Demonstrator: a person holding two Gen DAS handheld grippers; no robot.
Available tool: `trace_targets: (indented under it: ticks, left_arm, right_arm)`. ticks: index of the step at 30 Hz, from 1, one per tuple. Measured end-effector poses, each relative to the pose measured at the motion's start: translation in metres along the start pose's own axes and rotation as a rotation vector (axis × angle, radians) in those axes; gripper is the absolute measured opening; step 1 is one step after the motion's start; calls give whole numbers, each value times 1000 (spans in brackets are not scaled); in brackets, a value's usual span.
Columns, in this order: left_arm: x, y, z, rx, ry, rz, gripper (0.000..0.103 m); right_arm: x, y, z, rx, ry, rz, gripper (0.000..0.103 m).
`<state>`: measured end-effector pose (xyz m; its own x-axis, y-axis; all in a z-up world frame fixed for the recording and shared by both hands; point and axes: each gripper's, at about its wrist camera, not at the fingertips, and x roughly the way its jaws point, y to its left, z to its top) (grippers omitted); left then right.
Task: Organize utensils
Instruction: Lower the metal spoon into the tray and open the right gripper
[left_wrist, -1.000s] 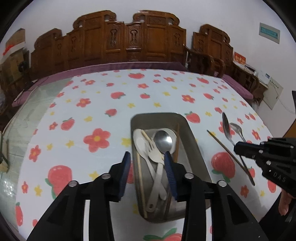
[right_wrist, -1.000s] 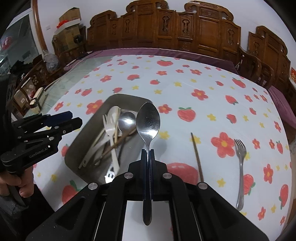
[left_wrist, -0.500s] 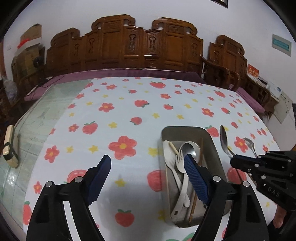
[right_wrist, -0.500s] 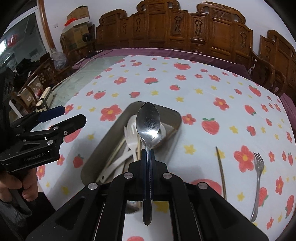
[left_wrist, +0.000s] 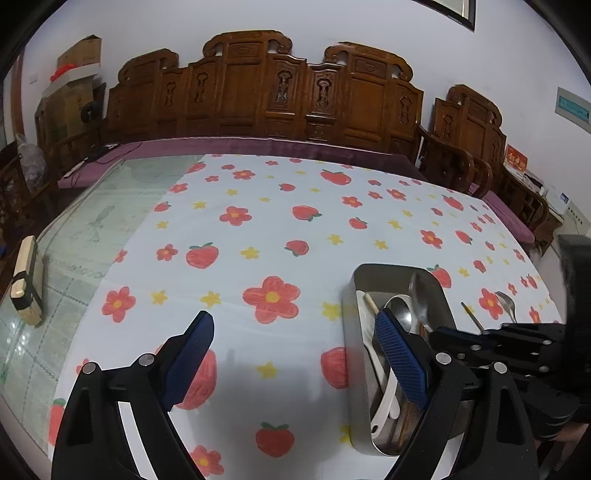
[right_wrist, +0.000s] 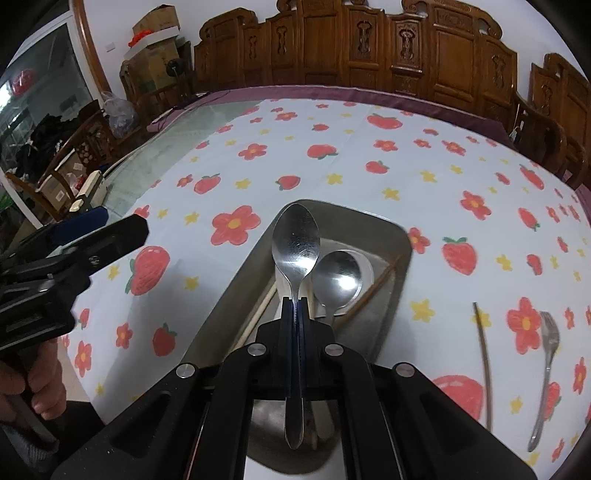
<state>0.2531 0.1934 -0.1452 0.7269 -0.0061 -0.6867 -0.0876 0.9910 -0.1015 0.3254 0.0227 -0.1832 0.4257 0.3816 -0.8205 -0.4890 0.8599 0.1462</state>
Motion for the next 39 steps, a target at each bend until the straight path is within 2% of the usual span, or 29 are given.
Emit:
trace_targets:
  ticks: [11, 22, 29, 39]
  left_arm:
    - [3, 4, 0, -5, 7, 3, 85]
    - [6, 1, -2, 5, 14, 8, 85]
    - [7, -6, -5, 21, 15, 3, 85]
    - [-2, -36, -9, 36, -8, -36, 85]
  right_arm:
    - [35, -3, 3, 44, 29, -11, 4]
    - [43, 1, -7, 99, 45, 107, 5]
    - [27, -4, -8, 64, 2, 106, 6]
    - [-48, -49, -39, -30, -107, 27, 6]
